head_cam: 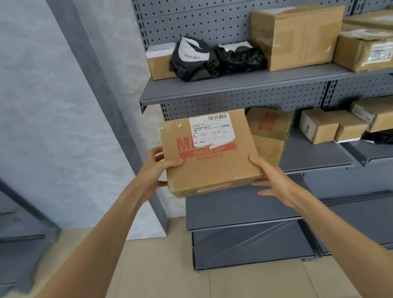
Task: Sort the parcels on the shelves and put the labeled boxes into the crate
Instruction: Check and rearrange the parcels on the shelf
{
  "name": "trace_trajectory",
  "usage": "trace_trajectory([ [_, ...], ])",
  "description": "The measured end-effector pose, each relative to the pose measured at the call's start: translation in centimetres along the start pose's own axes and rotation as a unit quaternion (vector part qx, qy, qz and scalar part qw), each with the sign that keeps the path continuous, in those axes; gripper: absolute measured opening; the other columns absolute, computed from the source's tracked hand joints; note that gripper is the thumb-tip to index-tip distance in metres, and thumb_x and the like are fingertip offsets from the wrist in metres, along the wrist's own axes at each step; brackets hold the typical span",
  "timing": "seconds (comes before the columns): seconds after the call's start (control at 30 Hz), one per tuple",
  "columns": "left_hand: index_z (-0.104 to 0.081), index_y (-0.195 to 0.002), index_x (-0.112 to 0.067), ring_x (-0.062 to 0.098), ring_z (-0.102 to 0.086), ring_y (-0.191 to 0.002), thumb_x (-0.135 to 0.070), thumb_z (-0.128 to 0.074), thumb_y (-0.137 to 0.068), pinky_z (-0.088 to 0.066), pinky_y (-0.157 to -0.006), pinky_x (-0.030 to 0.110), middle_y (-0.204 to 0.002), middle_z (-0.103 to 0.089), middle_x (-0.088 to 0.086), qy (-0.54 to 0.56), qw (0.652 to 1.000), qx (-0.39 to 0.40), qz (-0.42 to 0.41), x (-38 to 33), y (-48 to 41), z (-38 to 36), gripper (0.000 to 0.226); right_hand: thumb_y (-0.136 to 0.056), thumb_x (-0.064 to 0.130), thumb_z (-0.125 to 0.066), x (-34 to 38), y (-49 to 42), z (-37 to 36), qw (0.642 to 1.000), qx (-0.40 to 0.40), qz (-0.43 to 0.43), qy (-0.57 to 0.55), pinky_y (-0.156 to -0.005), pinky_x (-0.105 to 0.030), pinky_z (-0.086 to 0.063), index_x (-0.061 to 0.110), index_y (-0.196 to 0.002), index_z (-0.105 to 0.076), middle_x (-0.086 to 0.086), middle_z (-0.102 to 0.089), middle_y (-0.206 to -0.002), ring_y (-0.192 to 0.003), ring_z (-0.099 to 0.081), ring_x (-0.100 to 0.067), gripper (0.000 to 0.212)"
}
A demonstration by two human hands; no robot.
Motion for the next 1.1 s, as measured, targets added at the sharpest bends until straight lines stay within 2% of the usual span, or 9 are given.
trace_trajectory([
  [0.17,-0.038,-0.136,-0.025,0.023,-0.061,-0.111,-0.032,-0.078,-0.076,-0.049,-0.094,0.051,-0.121,-0.063,-0.001,0.010,0.999,-0.002,0.039,2.3,-5.4,1.6,0.072,-0.085,0.065,-0.051,0.3,-4.9,-2.4,0.999,-0.007,-0.038,0.019,-0.104,-0.053,-0.042,0.032,-0.130,-0.046,-0.001,-0.057,-0.128,-0.113,-0.058,-0.028,0.056],
  [0.3,-0.047,-0.134,-0.017,0.020,-0.065,-0.089,-0.052,-0.085,-0.056,-0.055,-0.066,0.035,-0.117,-0.064,0.004,0.025,0.997,-0.009,0.068,4.6,-11.5,3.7,0.093,-0.080,0.071,-0.052,1.1,-10.3,-4.6,0.997,-0.025,-0.055,0.039,-0.101,-0.046,-0.045,0.028,-0.139,-0.041,-0.002,-0.055,-0.134,-0.114,-0.058,-0.028,0.074],
  [0.37,-0.048,-0.134,-0.014,0.020,-0.066,-0.083,-0.053,-0.083,-0.058,-0.056,-0.080,0.043,-0.107,-0.066,0.004,0.027,0.996,-0.006,0.084,5.5,-14.9,4.5,0.092,-0.078,0.071,-0.054,1.5,-13.5,-5.8,0.997,-0.016,-0.066,0.047,-0.101,-0.042,-0.046,0.027,-0.143,-0.040,-0.002,-0.050,-0.140,-0.117,-0.056,-0.028,0.080],
  [0.43,-0.047,-0.134,-0.012,0.012,-0.059,-0.068,-0.042,-0.075,-0.076,-0.052,-0.090,0.047,-0.090,-0.063,0.001,0.037,0.995,-0.015,0.094,6.1,-18.0,5.0,0.071,-0.079,0.067,-0.057,1.9,-16.8,-6.9,0.996,-0.018,-0.074,0.051,-0.100,-0.040,-0.047,0.025,-0.145,-0.037,-0.001,-0.047,-0.142,-0.121,-0.053,-0.026,0.080],
  [0.53,-0.050,-0.132,-0.015,0.014,-0.063,-0.085,-0.033,-0.067,-0.087,-0.051,-0.073,0.032,-0.106,-0.067,0.004,0.052,0.993,-0.029,0.097,6.6,-22.1,5.5,0.052,-0.083,0.059,-0.059,2.2,-21.2,-8.2,0.996,-0.028,-0.070,0.044,-0.096,-0.040,-0.047,0.024,-0.140,-0.040,0.001,-0.049,-0.140,-0.122,-0.052,-0.025,0.070],
  [0.77,-0.049,-0.133,-0.020,0.009,-0.062,-0.090,-0.031,-0.054,-0.096,-0.047,-0.072,0.025,-0.103,-0.065,-0.007,0.028,0.994,-0.018,0.101,6.4,-28.1,5.0,0.040,-0.087,0.060,-0.053,1.7,-26.3,-9.4,0.994,-0.034,-0.090,0.041,-0.101,-0.040,-0.041,0.024,-0.143,-0.040,0.001,-0.051,-0.140,-0.127,-0.048,-0.021,0.068],
  [0.9,-0.047,-0.137,-0.020,0.013,-0.062,-0.095,-0.035,-0.056,-0.094,-0.047,-0.083,0.030,-0.123,-0.063,0.001,0.005,0.993,-0.037,0.108,6.1,-29.9,4.7,0.046,-0.087,0.062,-0.051,2.5,-27.5,-9.2,0.992,-0.059,-0.071,0.082,-0.110,-0.042,-0.037,0.021,-0.143,-0.041,0.000,-0.047,-0.144,-0.130,-0.045,-0.022,0.070],
  [1.0,-0.035,-0.147,-0.019,0.023,-0.056,-0.119,-0.032,-0.064,-0.089,-0.044,-0.102,0.039,-0.140,-0.052,0.005,-0.068,0.987,-0.098,0.105,5.2,-30.5,4.7,0.066,-0.092,0.053,-0.052,3.6,-27.6,-8.7,0.990,-0.070,-0.036,0.117,-0.107,-0.033,-0.033,0.016,-0.148,-0.032,-0.004,-0.041,-0.149,-0.135,-0.041,-0.023,0.071],
  [1.1,-0.045,-0.138,-0.015,0.030,-0.051,-0.124,-0.024,-0.064,-0.088,-0.042,-0.106,0.045,-0.139,-0.051,0.009,-0.231,0.949,-0.213,-0.009,3.1,-29.7,3.2,0.054,-0.093,0.043,-0.055,5.1,-27.2,-7.6,0.984,-0.094,0.019,0.152,-0.104,-0.027,-0.033,0.015,-0.145,-0.039,-0.005,-0.044,-0.147,-0.134,-0.043,-0.023,0.062],
])
Point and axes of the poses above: each hand's wrist, its own y-axis away from the middle knuckle, its own z-axis out of the back of the hand, x = y × z, the point moved 1 cm from there along -y, towards the middle knuckle
